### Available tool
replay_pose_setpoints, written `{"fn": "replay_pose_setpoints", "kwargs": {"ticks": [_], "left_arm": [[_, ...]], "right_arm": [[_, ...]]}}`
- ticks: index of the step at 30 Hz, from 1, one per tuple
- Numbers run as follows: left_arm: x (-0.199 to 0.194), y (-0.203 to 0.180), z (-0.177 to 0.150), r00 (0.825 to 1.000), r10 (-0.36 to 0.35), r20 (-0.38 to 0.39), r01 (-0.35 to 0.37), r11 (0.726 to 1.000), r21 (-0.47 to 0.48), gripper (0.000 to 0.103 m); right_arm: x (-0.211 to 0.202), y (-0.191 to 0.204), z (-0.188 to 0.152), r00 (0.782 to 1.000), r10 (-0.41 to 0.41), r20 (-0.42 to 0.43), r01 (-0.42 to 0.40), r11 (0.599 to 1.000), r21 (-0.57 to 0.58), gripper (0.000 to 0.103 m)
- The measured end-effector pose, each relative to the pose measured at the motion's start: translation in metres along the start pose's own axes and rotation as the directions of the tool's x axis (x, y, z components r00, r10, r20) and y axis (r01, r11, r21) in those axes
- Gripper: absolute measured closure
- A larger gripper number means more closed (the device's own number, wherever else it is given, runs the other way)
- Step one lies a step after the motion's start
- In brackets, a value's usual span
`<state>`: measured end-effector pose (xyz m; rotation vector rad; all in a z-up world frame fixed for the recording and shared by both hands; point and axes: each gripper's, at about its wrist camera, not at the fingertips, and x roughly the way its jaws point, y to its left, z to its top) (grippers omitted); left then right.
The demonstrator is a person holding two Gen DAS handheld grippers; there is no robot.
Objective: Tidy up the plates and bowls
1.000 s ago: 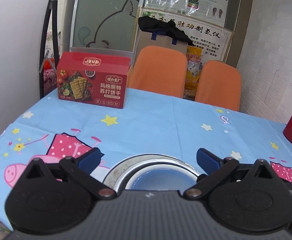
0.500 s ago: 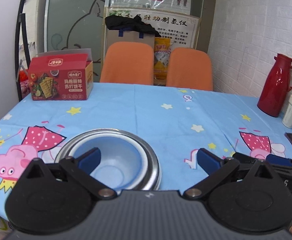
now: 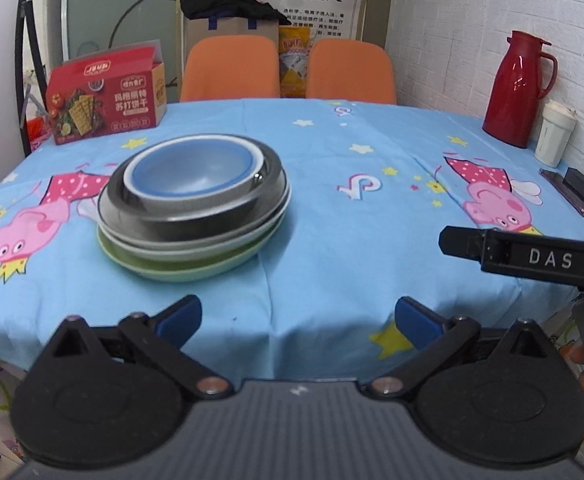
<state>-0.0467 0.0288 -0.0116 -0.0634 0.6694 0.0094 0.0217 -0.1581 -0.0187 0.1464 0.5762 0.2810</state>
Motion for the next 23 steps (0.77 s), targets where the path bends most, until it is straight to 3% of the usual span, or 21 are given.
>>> {"fn": "replay_pose_setpoints", "kwargs": {"ticks": [17,23], "left_arm": [[0.003,0.018,-0.008,0.998,0.055,-0.029,-0.056,0.998,-0.030,0.001],[-0.005,0.017,-0.006,0.998,0.060,0.028,-0.060,0.998,-0.026,0.001]], "right_arm": [[0.004,0.034,-0.010,0.995,0.058,-0.079,-0.066,0.993,-0.098,0.000],[0.004,0.032,-0.011,0.995,0.059,-0.083,-0.066,0.994,-0.087,0.000]]}}
